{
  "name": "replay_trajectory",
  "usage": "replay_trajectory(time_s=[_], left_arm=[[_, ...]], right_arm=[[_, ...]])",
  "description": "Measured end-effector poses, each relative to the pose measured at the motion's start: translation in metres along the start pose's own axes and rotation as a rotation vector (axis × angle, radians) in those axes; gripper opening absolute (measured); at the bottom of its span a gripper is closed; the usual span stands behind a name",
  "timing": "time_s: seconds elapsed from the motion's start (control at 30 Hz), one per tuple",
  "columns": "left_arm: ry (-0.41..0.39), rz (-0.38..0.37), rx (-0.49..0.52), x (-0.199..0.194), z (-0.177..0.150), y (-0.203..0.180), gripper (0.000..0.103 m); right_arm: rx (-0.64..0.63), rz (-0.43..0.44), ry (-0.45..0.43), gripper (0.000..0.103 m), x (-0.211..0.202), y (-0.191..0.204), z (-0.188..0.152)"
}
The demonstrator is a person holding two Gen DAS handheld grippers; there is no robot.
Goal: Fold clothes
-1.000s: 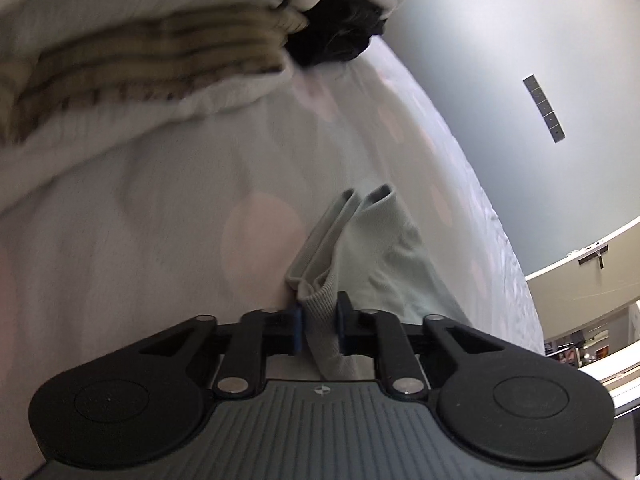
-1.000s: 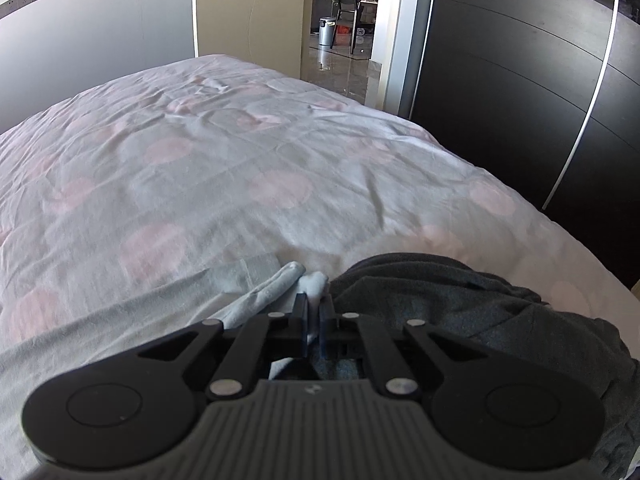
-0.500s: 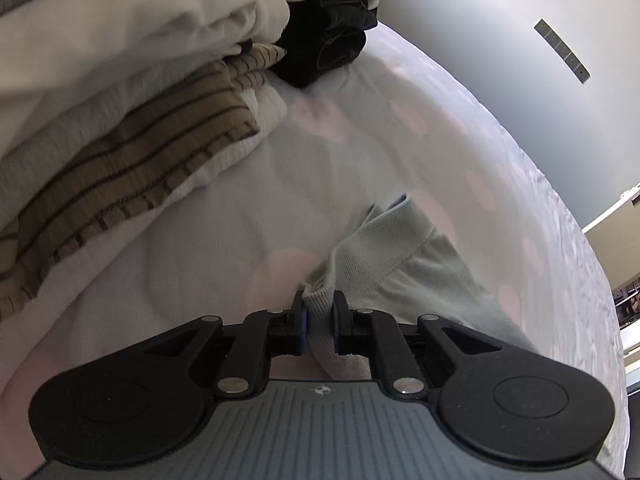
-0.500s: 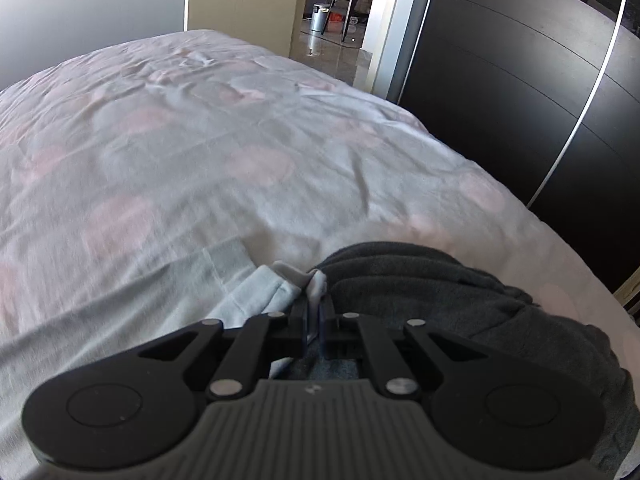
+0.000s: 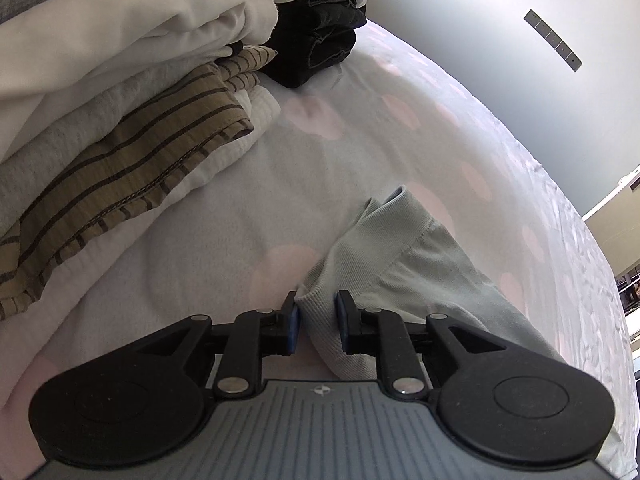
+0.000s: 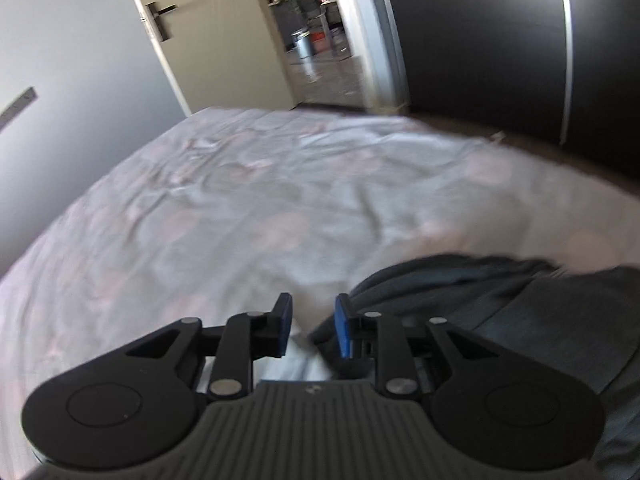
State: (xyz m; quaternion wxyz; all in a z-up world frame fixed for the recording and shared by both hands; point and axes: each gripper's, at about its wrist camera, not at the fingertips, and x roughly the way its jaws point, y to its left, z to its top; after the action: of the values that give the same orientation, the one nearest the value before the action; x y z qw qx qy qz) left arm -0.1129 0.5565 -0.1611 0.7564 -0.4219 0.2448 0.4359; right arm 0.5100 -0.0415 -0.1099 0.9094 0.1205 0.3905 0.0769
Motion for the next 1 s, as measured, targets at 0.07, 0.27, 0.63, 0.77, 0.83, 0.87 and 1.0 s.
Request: replay_trajectory(time_s=[0.07, 0.27, 0.63, 0.77, 0.83, 0.87, 1.0], left_arm=[[0.004, 0.001, -0.002, 0.001, 0.001, 0.000, 0.021], [0.011, -0.004, -0.014, 0.002, 0.001, 0.003, 0.021], [-0.023, -0.003, -0.040, -0.001, 0.002, 0.004, 0.014], [-0.019, 0.008, -0.050, 0.001, 0.003, 0.003, 0.014], [-0.013, 0.013, -0.036, 0.001, 0.005, 0.001, 0.014], [-0.009, 0.014, -0.027, 0.001, 0.005, 0.000, 0.014], [-0.016, 0.006, -0.024, 0.000, 0.001, 0.003, 0.023]], right_arm=[[0.021, 0.039, 0.041, 0.031, 0.003, 0.006, -0.008], [0.061, -0.005, 0.070, 0.028, 0.024, 0.004, -0.030], [-0.022, 0.047, 0.017, 0.007, -0.012, 0.004, -0.012], [-0.006, 0.013, 0.073, 0.007, 0.009, -0.013, -0.026], [0.005, 0.026, 0.069, 0.007, 0.012, -0.019, -0.031], [0.011, 0.032, 0.067, 0.008, 0.013, -0.022, -0.033], [0.042, 0.080, 0.020, 0.028, 0.000, -0.030, -0.032]])
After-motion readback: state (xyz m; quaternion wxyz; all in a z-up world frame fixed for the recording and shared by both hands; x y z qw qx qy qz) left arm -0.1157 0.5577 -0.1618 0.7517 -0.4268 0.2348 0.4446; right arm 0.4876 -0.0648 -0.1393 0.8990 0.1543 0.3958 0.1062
